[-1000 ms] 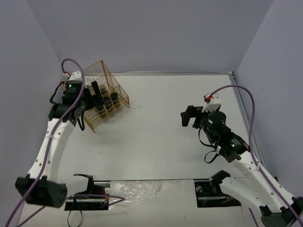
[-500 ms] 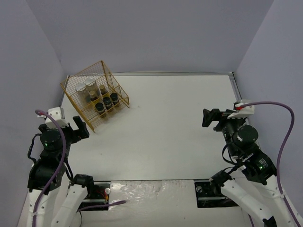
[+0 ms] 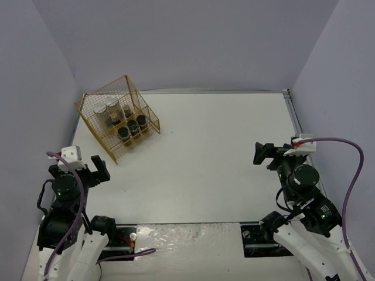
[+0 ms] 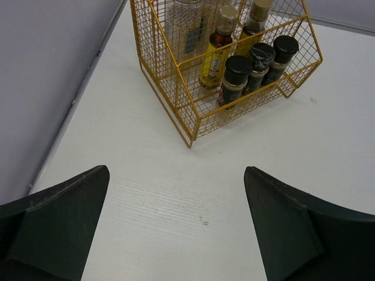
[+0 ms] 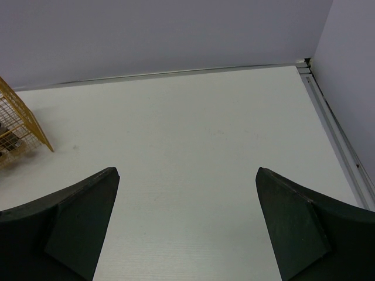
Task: Organize the condiment bottles
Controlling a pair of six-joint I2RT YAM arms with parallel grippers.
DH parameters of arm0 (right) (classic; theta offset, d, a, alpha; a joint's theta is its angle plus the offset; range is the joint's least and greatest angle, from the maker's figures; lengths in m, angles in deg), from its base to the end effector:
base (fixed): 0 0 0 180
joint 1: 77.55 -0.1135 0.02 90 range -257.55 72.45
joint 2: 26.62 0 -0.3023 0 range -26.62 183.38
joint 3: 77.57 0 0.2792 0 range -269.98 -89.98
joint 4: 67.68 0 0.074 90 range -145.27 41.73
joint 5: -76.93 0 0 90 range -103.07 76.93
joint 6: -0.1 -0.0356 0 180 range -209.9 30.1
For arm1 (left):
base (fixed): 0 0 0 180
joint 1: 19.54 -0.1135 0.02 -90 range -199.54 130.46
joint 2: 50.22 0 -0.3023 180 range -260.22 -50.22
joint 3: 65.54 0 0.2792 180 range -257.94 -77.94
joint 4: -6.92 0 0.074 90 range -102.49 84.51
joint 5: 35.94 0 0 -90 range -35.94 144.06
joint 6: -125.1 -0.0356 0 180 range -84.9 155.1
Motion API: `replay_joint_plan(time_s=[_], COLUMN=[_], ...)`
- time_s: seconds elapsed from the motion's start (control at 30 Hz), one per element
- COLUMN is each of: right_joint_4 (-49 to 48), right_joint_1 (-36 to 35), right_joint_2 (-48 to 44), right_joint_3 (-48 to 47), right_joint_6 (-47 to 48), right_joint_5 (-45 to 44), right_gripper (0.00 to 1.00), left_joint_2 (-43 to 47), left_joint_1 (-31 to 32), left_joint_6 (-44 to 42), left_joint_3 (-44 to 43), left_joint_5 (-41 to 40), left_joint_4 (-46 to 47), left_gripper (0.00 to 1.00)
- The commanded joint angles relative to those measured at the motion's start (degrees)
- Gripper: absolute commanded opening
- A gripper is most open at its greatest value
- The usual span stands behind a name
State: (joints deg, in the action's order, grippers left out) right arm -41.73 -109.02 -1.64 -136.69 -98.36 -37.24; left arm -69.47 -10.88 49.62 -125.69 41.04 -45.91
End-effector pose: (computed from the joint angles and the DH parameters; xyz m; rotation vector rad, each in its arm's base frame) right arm 0.0779 0.0306 0.4130 0.0600 1.4448 0.2707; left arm 0.0526 0.0001 0.3735 -0.2536 1.7563 -0.0903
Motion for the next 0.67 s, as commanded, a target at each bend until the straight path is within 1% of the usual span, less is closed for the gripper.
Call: replay_joint_plan(time_s=[0.0, 0.43, 0.63], right_joint_4=[-3.9, -4.5, -4.5], right_joint_1=[0.3, 0.3, 0.3], right_joint_2=[-0.3, -0.3, -1.8], right_joint_3=[0.0, 0.1, 0.4], right_joint_6=[1.4, 1.7, 1.5], right_joint_5=[-2.5, -2.6, -3.2], right_gripper=[1.00, 1.00, 1.00], left_joint_2=[-2.2, -2.1, -2.8], left_joint_1=[0.4, 1.3, 2.1], left_joint_6=[-2.8, -3.2, -3.0], left_joint_3=[-0.6, -0.4, -0.3], left_joint_5=[-0.9, -1.9, -1.9], left_joint_4=[4.2, 4.2, 4.4], left_gripper=[0.97, 0.97, 0.97])
